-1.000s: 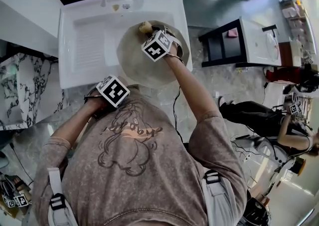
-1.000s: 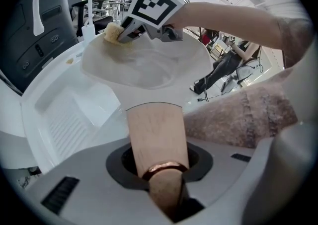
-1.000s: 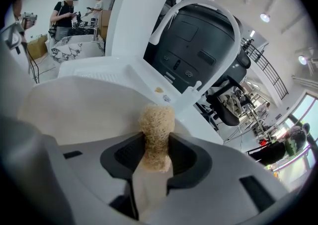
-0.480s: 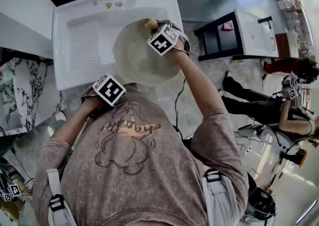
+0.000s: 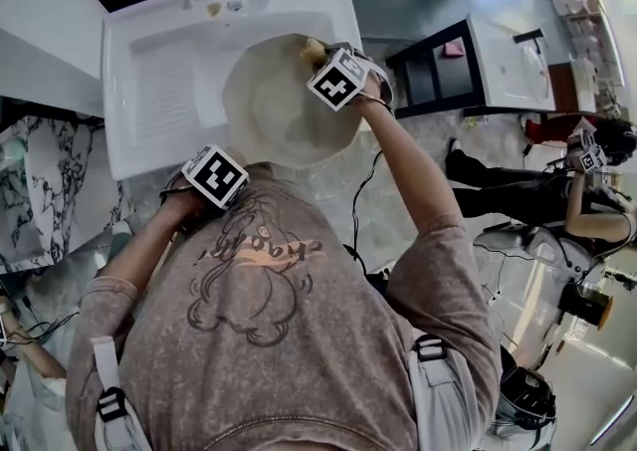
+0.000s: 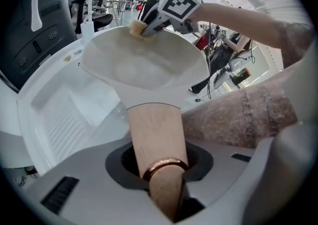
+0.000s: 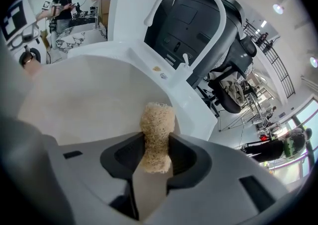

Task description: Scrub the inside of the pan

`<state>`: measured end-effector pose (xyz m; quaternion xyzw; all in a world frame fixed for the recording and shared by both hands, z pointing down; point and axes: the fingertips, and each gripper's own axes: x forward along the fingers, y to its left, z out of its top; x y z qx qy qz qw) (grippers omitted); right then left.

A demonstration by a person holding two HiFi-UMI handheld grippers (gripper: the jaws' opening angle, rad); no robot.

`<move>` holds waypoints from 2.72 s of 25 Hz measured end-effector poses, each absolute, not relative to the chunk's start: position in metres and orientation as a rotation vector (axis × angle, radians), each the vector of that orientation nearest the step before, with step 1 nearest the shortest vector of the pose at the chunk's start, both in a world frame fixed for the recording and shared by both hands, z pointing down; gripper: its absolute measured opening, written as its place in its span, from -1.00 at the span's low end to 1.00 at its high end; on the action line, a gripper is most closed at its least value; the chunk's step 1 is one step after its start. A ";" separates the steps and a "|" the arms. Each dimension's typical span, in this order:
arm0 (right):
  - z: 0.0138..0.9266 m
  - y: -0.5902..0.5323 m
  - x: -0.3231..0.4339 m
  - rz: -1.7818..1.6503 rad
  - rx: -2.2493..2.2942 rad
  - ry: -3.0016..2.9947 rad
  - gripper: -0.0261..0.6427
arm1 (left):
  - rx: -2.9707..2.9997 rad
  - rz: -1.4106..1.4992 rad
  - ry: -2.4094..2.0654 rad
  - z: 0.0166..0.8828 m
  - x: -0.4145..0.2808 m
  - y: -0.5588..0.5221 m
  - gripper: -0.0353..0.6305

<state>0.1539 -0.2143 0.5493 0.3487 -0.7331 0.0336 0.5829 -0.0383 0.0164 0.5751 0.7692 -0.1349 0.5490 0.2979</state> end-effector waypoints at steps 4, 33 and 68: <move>0.546 -0.205 0.164 0.068 0.763 -1.688 -0.45 | 2.045 1.451 -0.357 0.572 -0.038 0.015 -0.51; 0.545 -0.091 0.176 0.228 0.502 -1.706 -0.45 | 2.011 1.446 -0.327 0.572 -0.043 0.016 -0.49; 0.565 -0.035 0.005 0.410 0.201 -1.994 -0.46 | 2.020 1.464 -0.293 0.571 -0.036 0.027 -0.48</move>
